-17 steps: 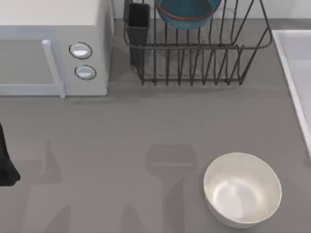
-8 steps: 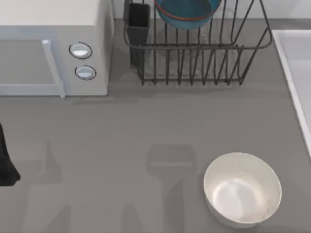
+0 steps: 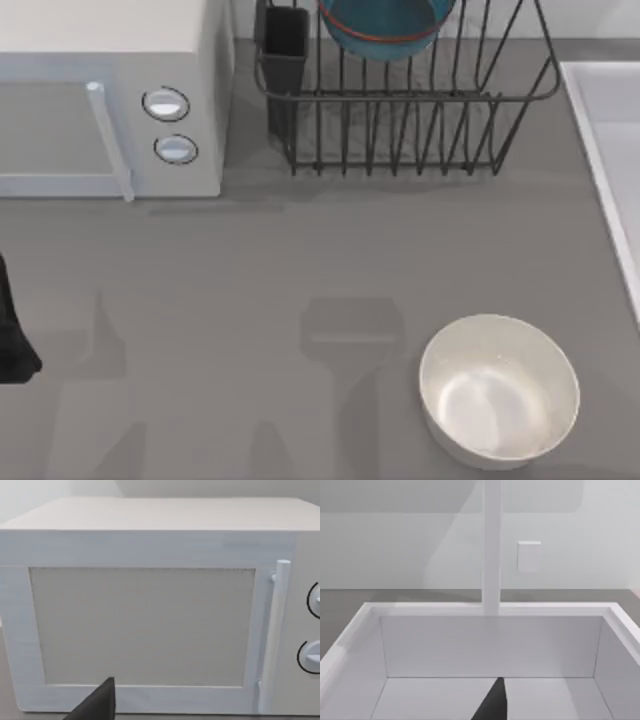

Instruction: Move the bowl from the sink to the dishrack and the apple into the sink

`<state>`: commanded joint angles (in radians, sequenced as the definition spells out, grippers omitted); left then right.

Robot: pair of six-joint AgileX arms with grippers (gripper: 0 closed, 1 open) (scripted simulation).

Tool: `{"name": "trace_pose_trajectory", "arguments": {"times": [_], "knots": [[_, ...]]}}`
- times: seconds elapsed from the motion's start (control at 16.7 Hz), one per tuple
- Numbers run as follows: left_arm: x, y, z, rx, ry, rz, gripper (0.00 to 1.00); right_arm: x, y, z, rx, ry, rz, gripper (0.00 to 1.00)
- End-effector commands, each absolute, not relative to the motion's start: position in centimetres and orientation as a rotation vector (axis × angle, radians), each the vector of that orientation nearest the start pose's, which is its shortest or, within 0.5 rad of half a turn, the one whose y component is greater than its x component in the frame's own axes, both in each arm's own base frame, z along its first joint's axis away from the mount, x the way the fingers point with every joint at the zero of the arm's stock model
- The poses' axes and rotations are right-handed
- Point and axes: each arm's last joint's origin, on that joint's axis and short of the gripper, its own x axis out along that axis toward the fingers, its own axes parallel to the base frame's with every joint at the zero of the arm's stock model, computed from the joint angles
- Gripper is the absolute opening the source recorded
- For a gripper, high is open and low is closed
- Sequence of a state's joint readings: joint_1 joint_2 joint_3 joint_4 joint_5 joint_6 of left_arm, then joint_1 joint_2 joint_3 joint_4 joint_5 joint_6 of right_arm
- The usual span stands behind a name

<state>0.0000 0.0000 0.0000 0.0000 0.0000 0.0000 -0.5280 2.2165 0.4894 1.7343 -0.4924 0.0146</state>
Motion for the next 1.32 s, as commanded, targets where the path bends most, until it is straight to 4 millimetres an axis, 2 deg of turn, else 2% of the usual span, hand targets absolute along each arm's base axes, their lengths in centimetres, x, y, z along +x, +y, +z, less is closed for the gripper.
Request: {"name": "trace_pose_trajectory", "arguments": {"times": [0.24,0.3,0.96,1.14,1.32], "knots": [[10.6,-0.1,16.0,0.0,0.0,0.0,1.0,26.7,-13.6,5.9,0.0,0.0,-0.01,0.98],[10.6,-0.1,16.0,0.0,0.0,0.0,1.0,26.7,-13.6,5.9,0.0,0.0,-0.01,1.0],[10.6,-0.1,16.0,0.0,0.0,0.0,1.0,26.6,-13.4,6.1,0.011,0.017,-0.012,1.0],[10.6,-0.1,16.0,0.0,0.0,0.0,1.0,26.4,-12.3,7.3,0.037,0.063,-0.013,1.0],[10.6,-0.1,16.0,0.0,0.0,0.0,1.0,25.8,-10.5,10.0,0.048,0.092,-0.012,1.0]]}}
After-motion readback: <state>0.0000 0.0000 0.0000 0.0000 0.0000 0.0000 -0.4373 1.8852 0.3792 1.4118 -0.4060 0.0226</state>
